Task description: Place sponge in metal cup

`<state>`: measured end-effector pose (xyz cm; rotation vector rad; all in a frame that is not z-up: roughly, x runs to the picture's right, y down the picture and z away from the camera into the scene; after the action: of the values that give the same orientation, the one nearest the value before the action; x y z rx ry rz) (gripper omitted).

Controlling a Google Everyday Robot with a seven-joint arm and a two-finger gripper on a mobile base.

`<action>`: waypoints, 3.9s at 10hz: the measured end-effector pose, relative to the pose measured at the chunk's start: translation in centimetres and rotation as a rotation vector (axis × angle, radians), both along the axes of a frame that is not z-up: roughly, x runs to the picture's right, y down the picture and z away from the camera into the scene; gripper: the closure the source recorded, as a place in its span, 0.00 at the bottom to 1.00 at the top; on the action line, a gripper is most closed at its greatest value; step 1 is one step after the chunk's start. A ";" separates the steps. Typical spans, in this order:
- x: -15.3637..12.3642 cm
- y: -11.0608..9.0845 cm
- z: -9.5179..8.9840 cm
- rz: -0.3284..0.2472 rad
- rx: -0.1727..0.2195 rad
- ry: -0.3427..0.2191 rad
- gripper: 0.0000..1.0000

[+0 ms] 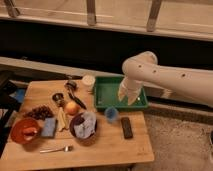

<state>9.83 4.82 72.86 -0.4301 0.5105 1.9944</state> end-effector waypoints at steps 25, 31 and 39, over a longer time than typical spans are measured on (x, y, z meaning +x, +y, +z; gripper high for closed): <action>-31.5 1.7 4.2 -0.275 -0.109 -0.627 0.55; -34.5 4.5 6.1 -0.294 -0.164 -0.678 0.20; -40.6 8.0 5.8 -0.357 -0.209 -0.752 0.20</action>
<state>-30.74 12.79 78.70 -1.0787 0.2839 1.3088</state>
